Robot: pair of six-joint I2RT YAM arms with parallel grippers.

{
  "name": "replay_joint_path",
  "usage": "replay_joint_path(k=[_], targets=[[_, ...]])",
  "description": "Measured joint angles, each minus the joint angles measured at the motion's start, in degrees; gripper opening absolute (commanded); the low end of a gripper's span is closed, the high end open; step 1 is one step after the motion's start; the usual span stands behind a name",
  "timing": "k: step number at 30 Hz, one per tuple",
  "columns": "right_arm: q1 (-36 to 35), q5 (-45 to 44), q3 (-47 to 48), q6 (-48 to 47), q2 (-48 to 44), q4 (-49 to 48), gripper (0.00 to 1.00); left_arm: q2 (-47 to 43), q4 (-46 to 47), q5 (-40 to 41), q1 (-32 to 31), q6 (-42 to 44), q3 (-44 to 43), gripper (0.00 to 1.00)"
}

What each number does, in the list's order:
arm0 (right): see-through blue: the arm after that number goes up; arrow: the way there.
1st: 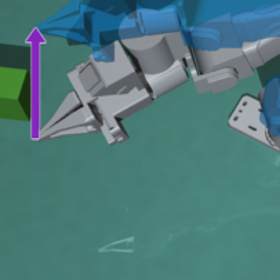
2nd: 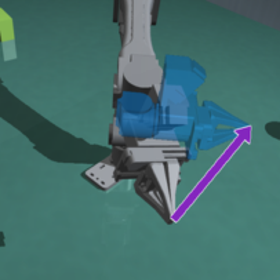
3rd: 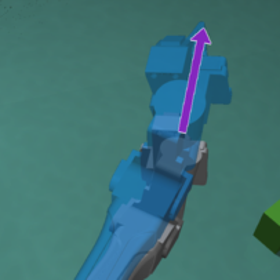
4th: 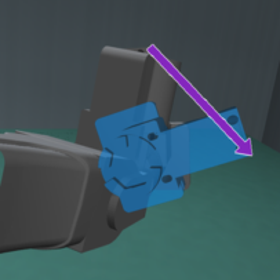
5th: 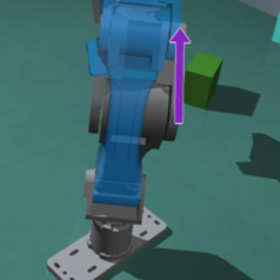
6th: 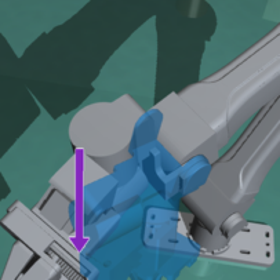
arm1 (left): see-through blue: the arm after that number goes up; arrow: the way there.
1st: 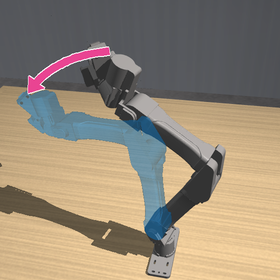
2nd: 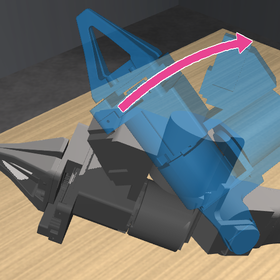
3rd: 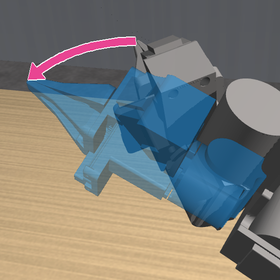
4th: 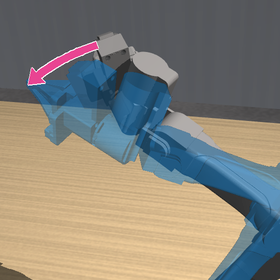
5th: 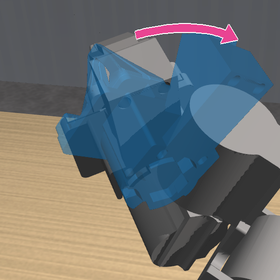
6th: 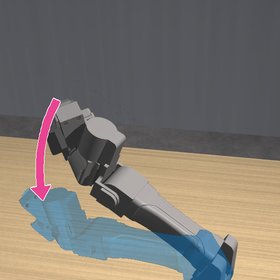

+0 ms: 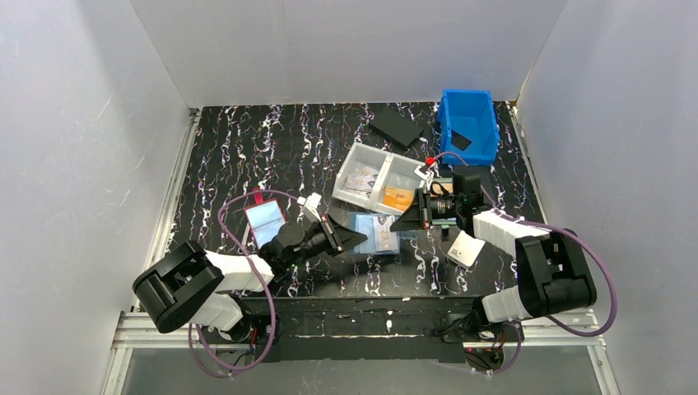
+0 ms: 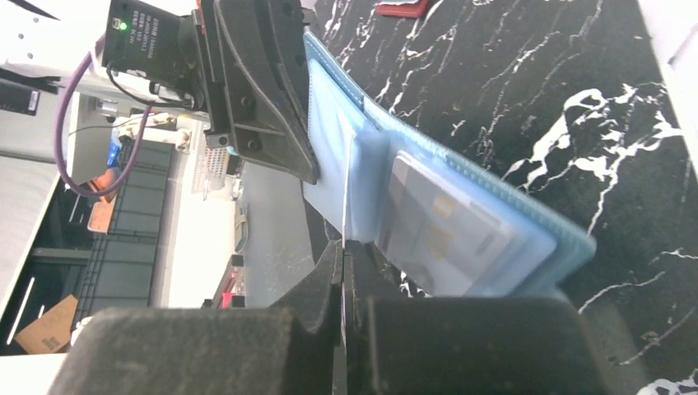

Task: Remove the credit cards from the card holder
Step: Remove the credit card from the card holder, then place the credit card in the storage box.

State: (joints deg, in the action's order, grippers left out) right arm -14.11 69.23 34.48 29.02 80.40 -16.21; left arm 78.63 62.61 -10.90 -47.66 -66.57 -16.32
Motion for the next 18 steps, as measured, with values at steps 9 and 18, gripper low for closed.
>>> replay_joint_path(k=[9,18], targets=[[0.0,-3.1,2.2,-8.9,3.6,8.0,0.01,6.7,1.9,0.9,2.2,0.1,4.2,0.0],[0.0,-4.7,2.5,-13.5,1.4,11.5,0.01,14.1,4.1,2.6,4.3,-1.9,9.2,0.0]])
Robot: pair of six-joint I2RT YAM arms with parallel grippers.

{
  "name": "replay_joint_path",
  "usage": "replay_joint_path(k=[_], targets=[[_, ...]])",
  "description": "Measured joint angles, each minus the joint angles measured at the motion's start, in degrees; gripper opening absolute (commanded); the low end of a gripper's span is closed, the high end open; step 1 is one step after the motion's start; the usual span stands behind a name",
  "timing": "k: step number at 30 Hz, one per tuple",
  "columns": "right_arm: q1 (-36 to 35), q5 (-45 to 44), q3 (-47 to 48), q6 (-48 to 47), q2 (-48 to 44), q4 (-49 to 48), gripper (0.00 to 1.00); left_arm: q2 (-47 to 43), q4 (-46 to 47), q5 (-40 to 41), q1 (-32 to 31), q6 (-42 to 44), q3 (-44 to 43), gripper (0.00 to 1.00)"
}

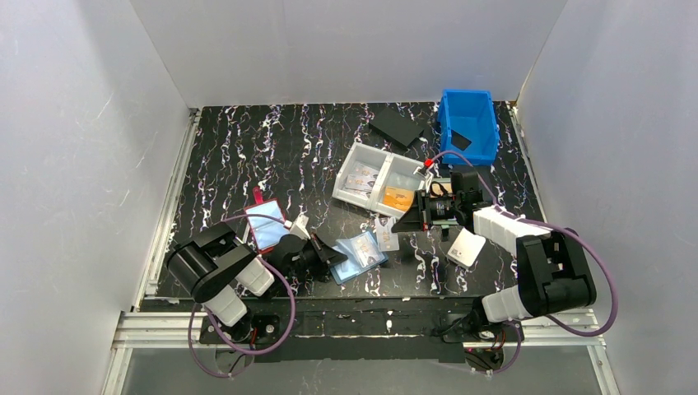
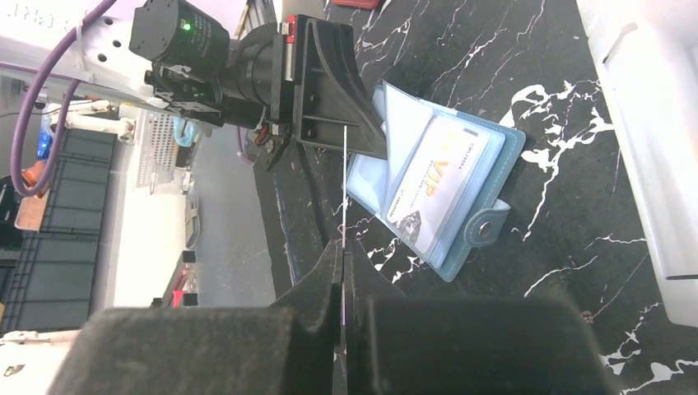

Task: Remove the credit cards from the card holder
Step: Place the credit card in the storage box.

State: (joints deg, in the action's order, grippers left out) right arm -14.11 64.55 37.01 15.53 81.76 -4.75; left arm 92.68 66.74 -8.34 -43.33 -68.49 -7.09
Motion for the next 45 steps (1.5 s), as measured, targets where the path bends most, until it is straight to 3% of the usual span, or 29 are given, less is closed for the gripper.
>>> replay_joint_path(k=[6,15,22,28,32,34,35,41,45], targets=[[0.0,0.0,0.0,-1.2,-0.7,0.4,0.01,-0.8,-1.3,0.6,0.1,-2.8,0.2,0.0],[0.0,0.1,0.0,-2.4,-2.0,0.6,0.01,-16.7,-20.1,4.1,0.4,-3.1,0.7,0.3],[0.0,0.2,0.0,-3.0,-2.9,0.8,0.01,-28.2,-34.0,6.1,0.4,-2.3,0.6,0.33],[0.3,0.4,0.0,-3.6,-4.7,0.9,0.01,-41.0,-47.1,9.5,0.4,0.5,0.2,0.48],[0.9,1.0,0.0,-3.7,-5.9,0.9,0.01,-51.0,-54.7,11.8,0.4,2.1,-0.2,0.68],[1.2,1.5,0.0,-3.7,-6.2,0.8,0.01,-56.1,-58.9,12.9,0.4,2.5,-0.5,0.93],[1.4,1.7,0.0,-3.7,-6.3,0.8,0.01,-58.6,-60.8,13.5,0.5,2.9,-0.5,0.98],[2.5,3.4,-0.1,-3.3,-6.9,0.2,0.01,-71.1,-59.2,12.1,0.6,3.2,2.5,0.98],[2.9,4.0,-0.4,-1.6,-7.8,-1.2,0.01,-70.5,-56.2,7.5,0.7,5.9,2.3,0.98]])
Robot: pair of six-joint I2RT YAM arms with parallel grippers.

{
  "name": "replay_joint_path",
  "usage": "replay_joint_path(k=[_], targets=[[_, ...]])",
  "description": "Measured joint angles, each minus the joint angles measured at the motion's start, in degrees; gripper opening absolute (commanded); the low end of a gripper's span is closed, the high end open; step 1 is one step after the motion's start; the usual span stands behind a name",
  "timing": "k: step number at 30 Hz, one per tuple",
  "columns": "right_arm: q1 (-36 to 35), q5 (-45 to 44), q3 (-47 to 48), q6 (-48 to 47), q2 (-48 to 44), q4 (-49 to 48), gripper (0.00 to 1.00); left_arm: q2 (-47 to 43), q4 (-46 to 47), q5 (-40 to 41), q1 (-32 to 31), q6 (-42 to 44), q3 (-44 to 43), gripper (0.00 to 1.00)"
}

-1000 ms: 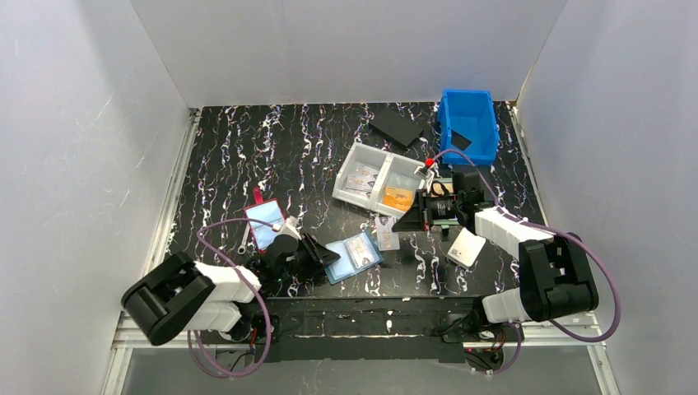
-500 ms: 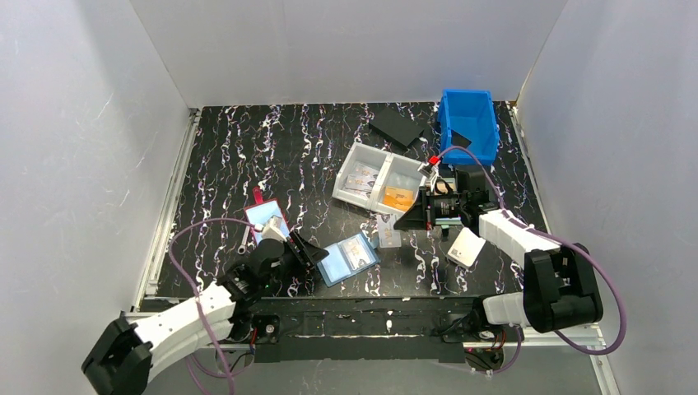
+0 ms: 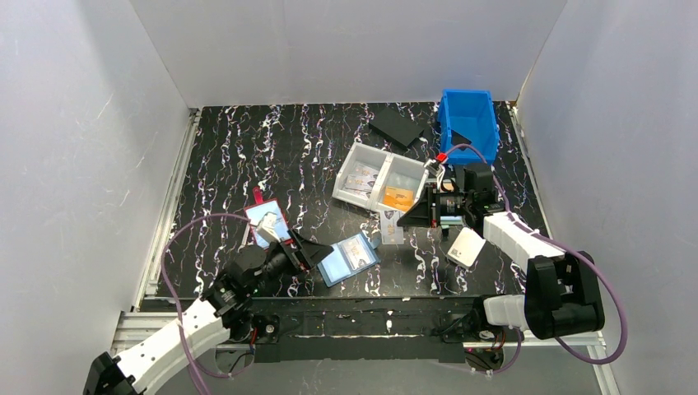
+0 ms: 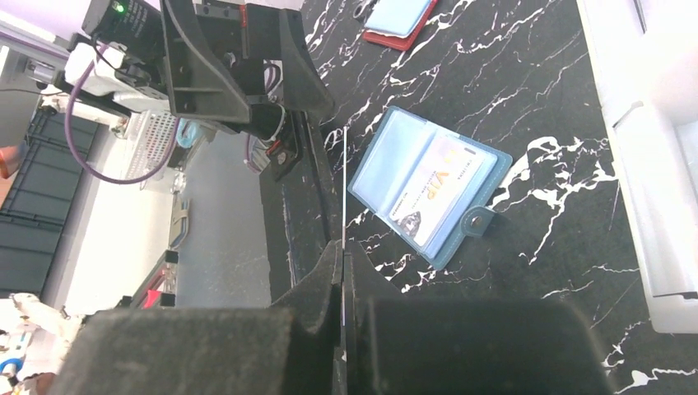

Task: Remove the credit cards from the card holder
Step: Place the credit card in the storage box.

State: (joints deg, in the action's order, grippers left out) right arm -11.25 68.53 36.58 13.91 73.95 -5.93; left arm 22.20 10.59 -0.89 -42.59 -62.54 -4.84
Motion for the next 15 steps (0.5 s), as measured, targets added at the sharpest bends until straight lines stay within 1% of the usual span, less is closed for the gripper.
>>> replay_joint_path(k=[3,7,12,15], targets=[[0.0,0.7,-0.1,1.7,-0.5,-1.5,0.01,7.4,2.0,-5.5,0.0,3.7,-4.2,0.98],[0.4,1.7,-0.1,5.1,-0.8,-3.3,0.01,20.8,9.3,-11.6,-0.3,7.1,-11.3,0.98],[0.7,3.3,0.3,9.2,-1.3,-3.9,0.01,35.0,16.9,-15.0,-2.8,10.2,-18.7,0.98],[0.7,4.3,1.6,10.5,-1.3,-3.1,0.01,41.1,20.2,-15.5,-4.7,11.5,-23.0,0.98]])
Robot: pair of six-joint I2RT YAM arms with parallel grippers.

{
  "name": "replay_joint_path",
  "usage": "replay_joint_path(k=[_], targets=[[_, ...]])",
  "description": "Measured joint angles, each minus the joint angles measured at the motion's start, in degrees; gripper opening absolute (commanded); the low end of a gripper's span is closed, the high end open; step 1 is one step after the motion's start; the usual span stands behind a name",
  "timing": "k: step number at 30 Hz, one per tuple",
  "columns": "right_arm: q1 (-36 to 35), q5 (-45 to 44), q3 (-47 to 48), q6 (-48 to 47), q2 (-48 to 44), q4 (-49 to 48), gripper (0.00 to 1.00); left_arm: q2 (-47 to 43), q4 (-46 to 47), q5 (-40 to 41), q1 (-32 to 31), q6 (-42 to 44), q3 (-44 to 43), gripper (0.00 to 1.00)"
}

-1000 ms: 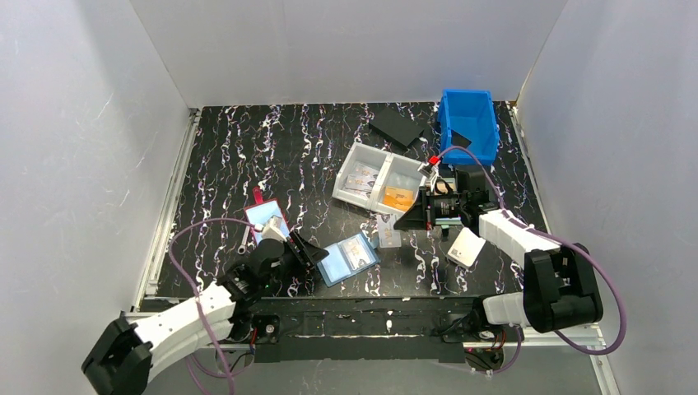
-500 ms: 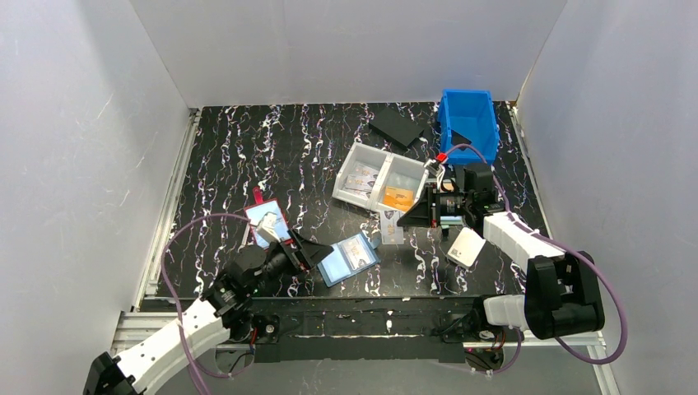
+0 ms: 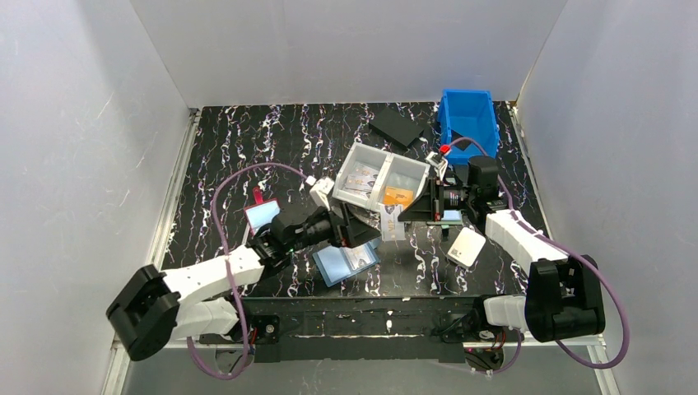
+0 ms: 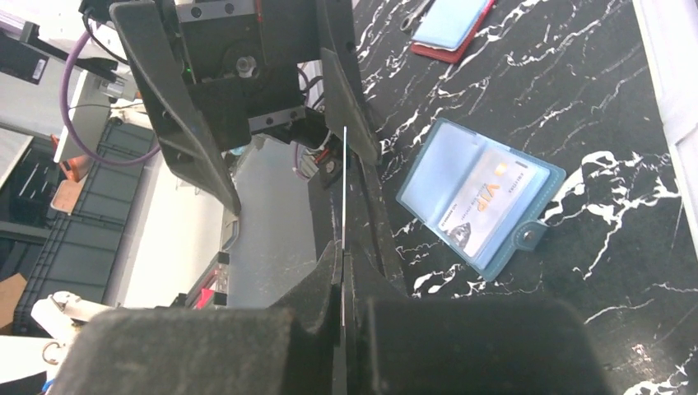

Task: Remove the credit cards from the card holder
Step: Place the credit card in the storage box.

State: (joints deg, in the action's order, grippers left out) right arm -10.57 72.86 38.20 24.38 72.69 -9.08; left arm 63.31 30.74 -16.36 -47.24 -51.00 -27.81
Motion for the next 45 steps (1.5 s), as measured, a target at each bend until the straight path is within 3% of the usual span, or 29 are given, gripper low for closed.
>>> replay_joint_path(k=[6,16,19,24,27,33,39,45], targets=[[0.1,1.8,2.3,1.2,0.0,0.7,0.01,9.2,6.7,-1.0,-2.3,-0.3,-5.6,0.8],[0.5,3.0,2.4,1.7,0.0,2.1,0.01,16.2,16.2,-2.1,-3.3,-4.5,-5.4,0.54],[0.7,3.0,2.4,1.8,0.0,2.1,0.01,16.8,19.1,-2.5,-3.3,-5.6,-5.4,0.41],[0.8,3.0,2.4,2.1,0.0,2.1,0.01,19.5,23.0,-3.8,-3.3,-7.2,-5.2,0.03],[0.8,2.8,2.4,2.2,-0.1,2.1,0.01,21.1,25.9,-4.9,-3.3,-8.2,-4.7,0.0],[1.2,2.3,2.4,-0.4,-1.9,3.8,0.49,21.8,29.1,-7.9,-3.1,-7.6,-4.5,0.0],[3.5,1.6,2.6,-11.9,-7.9,12.0,0.96,17.9,17.7,-13.6,-1.0,-1.2,-4.6,0.0],[4.4,-3.9,6.5,-31.3,-11.9,28.1,0.98,10.1,-4.4,-17.4,-0.1,11.0,-9.3,0.0]])
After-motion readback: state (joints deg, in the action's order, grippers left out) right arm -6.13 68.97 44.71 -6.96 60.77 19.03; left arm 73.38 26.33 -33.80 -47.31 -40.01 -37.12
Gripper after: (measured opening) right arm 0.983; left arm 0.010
